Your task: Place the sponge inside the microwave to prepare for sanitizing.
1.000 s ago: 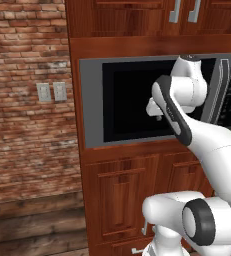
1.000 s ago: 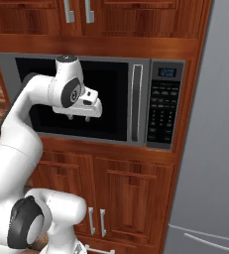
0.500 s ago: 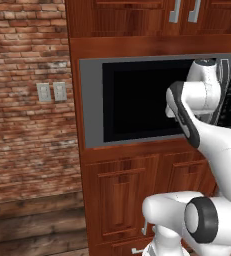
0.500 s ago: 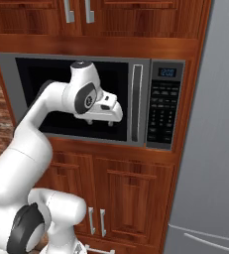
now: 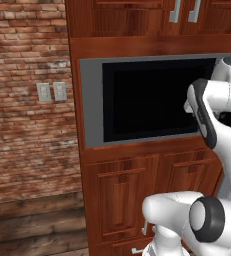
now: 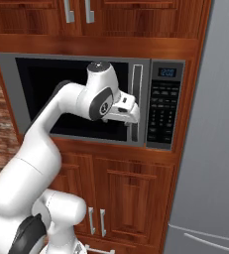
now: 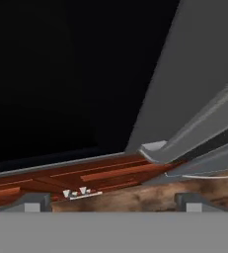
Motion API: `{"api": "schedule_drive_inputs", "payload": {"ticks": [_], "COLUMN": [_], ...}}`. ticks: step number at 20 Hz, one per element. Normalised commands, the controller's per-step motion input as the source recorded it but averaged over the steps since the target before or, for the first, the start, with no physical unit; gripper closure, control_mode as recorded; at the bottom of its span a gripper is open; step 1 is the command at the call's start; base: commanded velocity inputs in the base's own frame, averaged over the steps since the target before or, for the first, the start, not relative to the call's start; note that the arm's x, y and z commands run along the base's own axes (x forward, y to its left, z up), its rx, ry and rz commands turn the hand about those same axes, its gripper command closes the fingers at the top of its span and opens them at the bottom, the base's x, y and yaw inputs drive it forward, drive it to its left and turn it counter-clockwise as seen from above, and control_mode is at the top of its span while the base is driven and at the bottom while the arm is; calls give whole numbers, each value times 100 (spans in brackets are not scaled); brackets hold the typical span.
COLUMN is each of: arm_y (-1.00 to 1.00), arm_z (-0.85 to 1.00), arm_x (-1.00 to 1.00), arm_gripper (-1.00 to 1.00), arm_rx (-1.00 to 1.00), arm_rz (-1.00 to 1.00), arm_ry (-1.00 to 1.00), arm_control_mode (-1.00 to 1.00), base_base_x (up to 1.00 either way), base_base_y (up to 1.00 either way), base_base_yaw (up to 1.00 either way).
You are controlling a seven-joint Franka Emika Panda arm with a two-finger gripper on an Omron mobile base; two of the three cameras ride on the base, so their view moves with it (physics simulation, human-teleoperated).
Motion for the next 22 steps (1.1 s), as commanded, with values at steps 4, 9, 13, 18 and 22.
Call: {"api": "schedule_drive_inputs", "payload": {"ticks": [4, 9, 13, 18, 22], "arm_y": [-69, -44, 0, -17, -3], "arm_z": [0, 4, 1, 0, 0], "arm_x": [0, 4, 1, 17, 16], "arm_gripper": [-100, -100, -100, -100, -100], "arm_rx": [-3, -1, 0, -1, 0], "arm_rz": [-1, 0, 0, 0, 0], "arm_ry": [-5, -5, -8, -12, -3], "arm_control_mode": [-100, -100, -100, -100, -100], "base_base_x": [0, 0, 0, 0, 0], "base_base_y": [0, 0, 0, 0, 0], "base_base_yaw": [0, 0, 0, 0, 0]}}
